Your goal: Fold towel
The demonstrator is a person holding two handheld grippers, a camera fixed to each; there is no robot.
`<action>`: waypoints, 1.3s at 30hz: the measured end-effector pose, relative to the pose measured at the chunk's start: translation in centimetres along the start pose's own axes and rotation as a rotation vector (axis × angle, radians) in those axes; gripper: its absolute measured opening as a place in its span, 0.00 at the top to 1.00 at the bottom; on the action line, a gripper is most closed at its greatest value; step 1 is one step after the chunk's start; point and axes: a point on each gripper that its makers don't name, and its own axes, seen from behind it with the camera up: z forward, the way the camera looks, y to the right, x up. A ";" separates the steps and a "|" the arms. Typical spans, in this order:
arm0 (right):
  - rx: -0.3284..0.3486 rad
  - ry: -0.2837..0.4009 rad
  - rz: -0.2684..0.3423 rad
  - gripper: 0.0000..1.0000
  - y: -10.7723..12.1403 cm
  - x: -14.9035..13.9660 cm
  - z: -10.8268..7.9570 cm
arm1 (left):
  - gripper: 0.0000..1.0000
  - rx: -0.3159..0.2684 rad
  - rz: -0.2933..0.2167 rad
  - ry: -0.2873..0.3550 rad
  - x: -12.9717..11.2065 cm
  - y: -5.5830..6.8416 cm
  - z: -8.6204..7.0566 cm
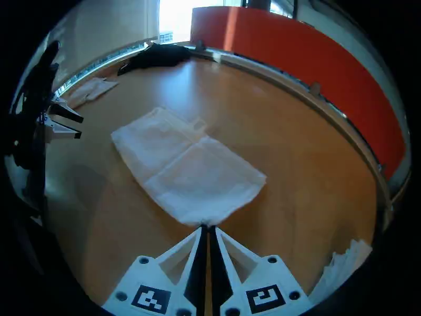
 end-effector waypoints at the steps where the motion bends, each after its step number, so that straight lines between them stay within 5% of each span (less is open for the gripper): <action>1: -0.001 0.007 -0.010 0.97 0.0 0.7 -0.1 | 0.10 0.000 -0.002 0.002 0.1 0.0 -0.1; 14: 0.019 0.095 -0.126 0.97 -1.4 9.6 -0.4 | 0.10 -0.005 -0.036 0.025 0.5 0.1 -1.4; 25: 0.053 0.090 -0.194 0.97 -3.0 11.8 0.5 | 0.11 -0.001 -0.042 0.040 0.8 -0.2 -2.4; 39: 0.204 0.067 -0.345 0.97 -10.3 15.7 5.3 | 0.10 0.025 -0.116 0.072 0.4 -1.6 -4.8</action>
